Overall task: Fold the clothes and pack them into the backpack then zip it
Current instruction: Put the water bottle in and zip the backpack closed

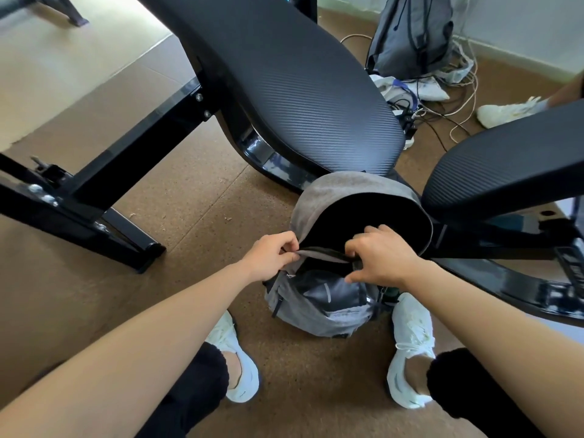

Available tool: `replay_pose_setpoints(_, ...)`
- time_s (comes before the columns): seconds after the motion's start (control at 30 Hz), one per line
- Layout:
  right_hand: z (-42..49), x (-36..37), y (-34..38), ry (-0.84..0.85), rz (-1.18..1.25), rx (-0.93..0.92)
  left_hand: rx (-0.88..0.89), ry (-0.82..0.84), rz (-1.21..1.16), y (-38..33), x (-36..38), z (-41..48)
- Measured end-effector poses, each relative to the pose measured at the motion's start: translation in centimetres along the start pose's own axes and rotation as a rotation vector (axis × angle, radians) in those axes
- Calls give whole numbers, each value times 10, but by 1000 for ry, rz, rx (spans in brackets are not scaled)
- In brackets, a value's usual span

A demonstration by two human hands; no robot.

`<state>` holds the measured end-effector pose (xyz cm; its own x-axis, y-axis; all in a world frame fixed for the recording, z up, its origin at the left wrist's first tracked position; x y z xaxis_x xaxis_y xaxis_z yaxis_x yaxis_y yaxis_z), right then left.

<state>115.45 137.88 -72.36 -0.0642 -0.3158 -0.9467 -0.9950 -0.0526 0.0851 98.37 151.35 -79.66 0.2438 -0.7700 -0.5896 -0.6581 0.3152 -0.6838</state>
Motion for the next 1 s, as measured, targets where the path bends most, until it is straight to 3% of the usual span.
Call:
replay_pose_setpoints(0.13, -2, -1, -10, -63, -25, 15, -11, -34, -79, 3, -2, -2)
replay_pose_setpoints(0.33, 1, -42, -7, -290, 457, 144, -102, -69, -251, 13, -6, 4)
replay_pose_setpoints(0.5, -4, -42, -21, -206, 610, 332, -156, -112, -336, 17, -3, 9)
replay_pose_setpoints(0.6, -18, -26, -38, -318, 758, 514, -173, -175, -300, 17, -5, 7)
replay_pose_setpoints(0.7, -23, -23, -41, -466, 827, 642, -316, -290, -90, 29, -6, 5)
replay_pose_setpoints(0.77, -18, -24, -36, -482, 820, 645, -394, -196, -69, 38, 8, 8)
replay_pose_setpoints(0.87, -14, -28, -33, -482, 824, 649, -424, 72, -286, 38, 46, 11)
replay_pose_setpoints(1.0, -13, -29, -34, -460, 808, 648, -380, 134, -370, 28, 69, 7)
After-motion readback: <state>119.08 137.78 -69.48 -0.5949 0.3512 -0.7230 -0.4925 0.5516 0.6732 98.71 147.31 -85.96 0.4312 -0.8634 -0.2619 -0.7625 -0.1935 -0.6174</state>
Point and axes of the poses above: each hand's wrist, its own z-axis towards the middle knuckle, its own x-axis out of the palm, y = z × x, the point moved 6 cm from there along z, towards the middle knuckle, and after that the axes turned 6 degrees about -x, right-handed, at the moved point
